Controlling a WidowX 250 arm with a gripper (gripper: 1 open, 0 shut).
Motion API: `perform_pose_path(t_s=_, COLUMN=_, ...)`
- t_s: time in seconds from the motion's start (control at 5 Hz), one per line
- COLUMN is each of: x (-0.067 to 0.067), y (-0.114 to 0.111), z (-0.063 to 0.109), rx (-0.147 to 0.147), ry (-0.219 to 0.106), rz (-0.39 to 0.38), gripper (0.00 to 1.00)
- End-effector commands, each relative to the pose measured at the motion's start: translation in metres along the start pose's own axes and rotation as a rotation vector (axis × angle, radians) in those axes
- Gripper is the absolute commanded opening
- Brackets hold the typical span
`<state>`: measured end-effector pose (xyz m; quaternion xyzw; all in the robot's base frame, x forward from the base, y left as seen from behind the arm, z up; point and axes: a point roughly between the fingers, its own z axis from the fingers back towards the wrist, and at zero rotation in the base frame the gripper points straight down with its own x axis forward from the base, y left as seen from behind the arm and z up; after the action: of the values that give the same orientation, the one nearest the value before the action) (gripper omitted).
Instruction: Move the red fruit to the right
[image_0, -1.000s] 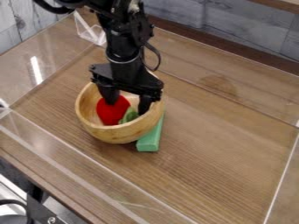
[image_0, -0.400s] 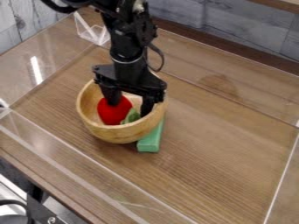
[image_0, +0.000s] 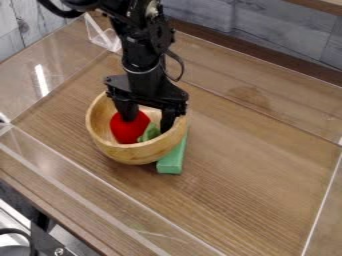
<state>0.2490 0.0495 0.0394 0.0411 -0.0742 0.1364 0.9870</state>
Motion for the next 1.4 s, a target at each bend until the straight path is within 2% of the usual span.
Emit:
perform_pose_path(t_s=0.0, x=-0.024, y=0.014, z=-0.012, rx=0.022, ry=0.095, rz=0.009, gripper=0.0)
perform_pose_path(t_s=0.2, x=-0.013, y=0.014, z=-0.003, rx=0.02, ry=0.088, rz=0.017, gripper=0.0)
perform_pose_path(t_s=0.6, x=0.015, y=0.012, z=0.031, rx=-0.016, ry=0.062, rz=0.053, gripper=0.0)
perform_pose_path(t_s=0.8, x=0.021, y=0.013, z=0.05, rx=-0.033, ry=0.042, rz=0.09, gripper=0.0)
perform_pose_path(t_s=1.0, x=0.028, y=0.009, z=0.075, rx=-0.06, ry=0.028, rz=0.121, gripper=0.0)
perform_pose_path(t_s=1.2, x=0.03, y=-0.003, z=0.108, rx=-0.091, ry=0.022, rz=0.113, gripper=0.0)
